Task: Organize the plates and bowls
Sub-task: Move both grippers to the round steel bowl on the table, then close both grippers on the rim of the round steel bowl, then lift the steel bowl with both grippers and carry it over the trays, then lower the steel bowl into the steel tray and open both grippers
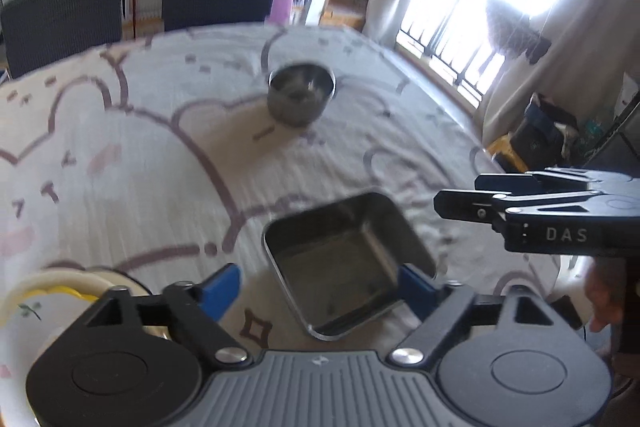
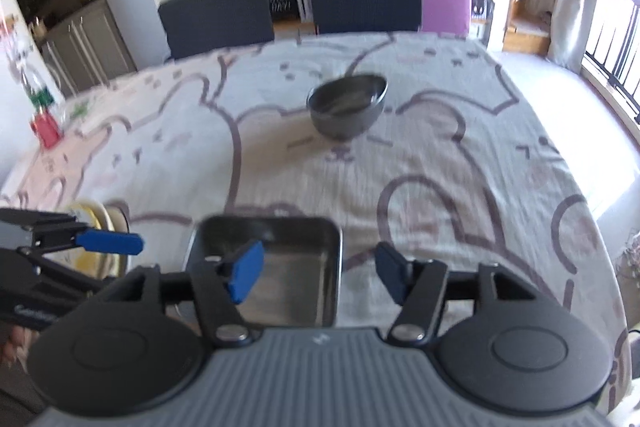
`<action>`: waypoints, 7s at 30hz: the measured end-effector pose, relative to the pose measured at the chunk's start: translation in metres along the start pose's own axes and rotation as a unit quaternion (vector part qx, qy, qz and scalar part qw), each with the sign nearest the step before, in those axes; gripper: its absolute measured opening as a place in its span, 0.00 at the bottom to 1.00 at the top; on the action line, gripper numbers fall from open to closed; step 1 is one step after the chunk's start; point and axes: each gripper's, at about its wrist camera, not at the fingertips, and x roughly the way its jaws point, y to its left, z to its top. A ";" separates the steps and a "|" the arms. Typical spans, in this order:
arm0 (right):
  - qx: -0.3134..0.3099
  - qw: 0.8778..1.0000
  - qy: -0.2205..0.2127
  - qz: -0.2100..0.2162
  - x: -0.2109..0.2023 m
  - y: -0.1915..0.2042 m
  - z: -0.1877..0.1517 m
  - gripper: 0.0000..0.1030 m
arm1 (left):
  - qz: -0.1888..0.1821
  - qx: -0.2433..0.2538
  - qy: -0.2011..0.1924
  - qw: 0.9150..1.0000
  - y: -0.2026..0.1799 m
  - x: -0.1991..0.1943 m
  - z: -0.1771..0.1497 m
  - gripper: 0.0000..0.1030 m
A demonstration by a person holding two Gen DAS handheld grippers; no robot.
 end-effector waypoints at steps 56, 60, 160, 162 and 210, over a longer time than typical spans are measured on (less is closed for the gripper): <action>0.073 0.997 0.017 0.003 0.220 -0.111 0.167 0.27 | 0.040 -0.070 -0.001 0.997 0.068 0.191 0.150 0.77; 0.082 0.996 0.016 0.020 0.216 -0.112 0.165 0.13 | 0.011 -0.092 -0.008 0.996 0.068 0.186 0.150 0.44; -0.005 0.995 0.104 -0.010 0.065 0.016 0.023 0.07 | -0.053 -0.073 0.060 0.994 0.029 0.052 -0.007 0.14; -0.006 0.994 0.107 -0.010 0.068 0.015 0.023 0.07 | -0.055 -0.073 0.061 0.994 0.030 0.052 -0.007 0.14; 0.023 0.999 0.031 -0.019 0.036 -0.012 0.016 0.70 | 0.057 0.010 0.044 0.997 0.047 0.067 0.024 0.53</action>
